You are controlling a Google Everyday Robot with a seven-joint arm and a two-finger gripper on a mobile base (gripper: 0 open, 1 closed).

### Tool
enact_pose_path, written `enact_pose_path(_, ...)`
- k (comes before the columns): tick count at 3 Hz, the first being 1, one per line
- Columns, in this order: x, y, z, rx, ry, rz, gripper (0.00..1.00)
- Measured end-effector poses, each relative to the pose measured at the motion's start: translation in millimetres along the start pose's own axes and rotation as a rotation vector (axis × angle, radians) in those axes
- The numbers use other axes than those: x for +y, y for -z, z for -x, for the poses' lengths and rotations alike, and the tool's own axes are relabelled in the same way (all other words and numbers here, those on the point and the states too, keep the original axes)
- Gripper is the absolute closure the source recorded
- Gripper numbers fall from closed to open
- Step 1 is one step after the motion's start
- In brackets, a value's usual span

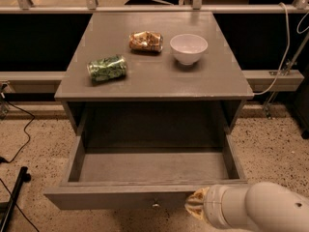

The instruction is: Close top drawer

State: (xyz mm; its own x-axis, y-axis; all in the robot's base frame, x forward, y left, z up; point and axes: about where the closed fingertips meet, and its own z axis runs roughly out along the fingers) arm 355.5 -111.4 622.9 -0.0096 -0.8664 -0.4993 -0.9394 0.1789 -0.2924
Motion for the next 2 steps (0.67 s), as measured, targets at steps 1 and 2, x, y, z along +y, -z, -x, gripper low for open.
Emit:
enact_pose_path(1,-21,-13,4,-0.010,0.001,-0.059,1.00)
enact_pose_path(2,-46,-26,6,-0.012,-0.008,-0.088,1.00)
